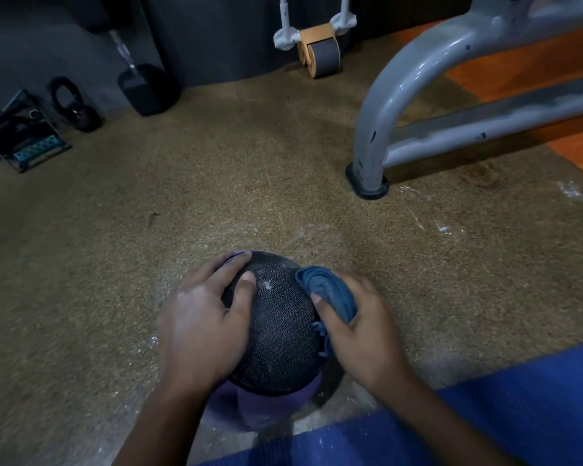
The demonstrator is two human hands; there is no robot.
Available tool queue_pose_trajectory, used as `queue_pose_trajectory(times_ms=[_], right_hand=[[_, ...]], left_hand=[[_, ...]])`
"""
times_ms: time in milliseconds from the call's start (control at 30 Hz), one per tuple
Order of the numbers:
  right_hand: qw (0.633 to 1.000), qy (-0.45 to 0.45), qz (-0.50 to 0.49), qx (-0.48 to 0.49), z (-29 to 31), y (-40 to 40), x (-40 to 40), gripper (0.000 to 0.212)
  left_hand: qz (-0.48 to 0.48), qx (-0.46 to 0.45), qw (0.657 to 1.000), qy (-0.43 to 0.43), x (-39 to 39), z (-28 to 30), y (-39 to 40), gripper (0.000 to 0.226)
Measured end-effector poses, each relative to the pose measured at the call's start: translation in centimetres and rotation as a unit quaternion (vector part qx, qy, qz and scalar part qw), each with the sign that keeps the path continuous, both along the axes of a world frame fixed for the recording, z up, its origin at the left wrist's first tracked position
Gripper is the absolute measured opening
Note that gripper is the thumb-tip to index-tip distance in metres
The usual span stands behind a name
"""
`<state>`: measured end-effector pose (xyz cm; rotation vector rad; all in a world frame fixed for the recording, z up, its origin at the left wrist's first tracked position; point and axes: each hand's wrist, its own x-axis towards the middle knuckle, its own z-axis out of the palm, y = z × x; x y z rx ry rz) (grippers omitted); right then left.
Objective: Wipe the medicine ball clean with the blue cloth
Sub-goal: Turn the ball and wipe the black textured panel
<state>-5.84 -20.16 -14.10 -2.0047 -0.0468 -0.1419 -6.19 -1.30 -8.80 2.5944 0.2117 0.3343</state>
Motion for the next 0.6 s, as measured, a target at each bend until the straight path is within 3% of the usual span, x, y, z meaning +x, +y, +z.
queue_pose_trajectory(times_ms=[100, 200, 267, 367, 500, 600], right_hand=[[0.997, -0.035, 0.026, -0.062, 0.8, 0.3, -2.5, 0.045], [0.977, -0.163, 0.072, -0.118, 1.6, 1.8, -5.5, 0.047], [0.968, -0.198, 0.078, -0.132, 1.4, 2.1, -5.2, 0.046], [0.983, -0.138, 0.06, -0.105, 0.9, 1.6, -3.2, 0.046], [1.0, -0.02, 0.007, 0.011, 0.3, 0.3, -0.4, 0.037], [0.997, -0.046, 0.016, -0.056, 1.2, 0.5, -1.9, 0.044]], left_hand=[[0.009, 0.009, 1.0, 0.004, 0.3, 0.1, 0.0, 0.047], [0.009, 0.002, 1.0, 0.006, 0.5, 0.1, 0.1, 0.044], [0.003, -0.008, 1.0, 0.002, 0.5, 0.1, 0.2, 0.044], [0.008, -0.014, 1.0, -0.001, 0.5, 0.1, 0.3, 0.044], [0.003, -0.008, 1.0, -0.006, 0.7, 0.0, 0.1, 0.045], [0.005, -0.009, 1.0, -0.016, 0.6, -0.1, -0.4, 0.046]])
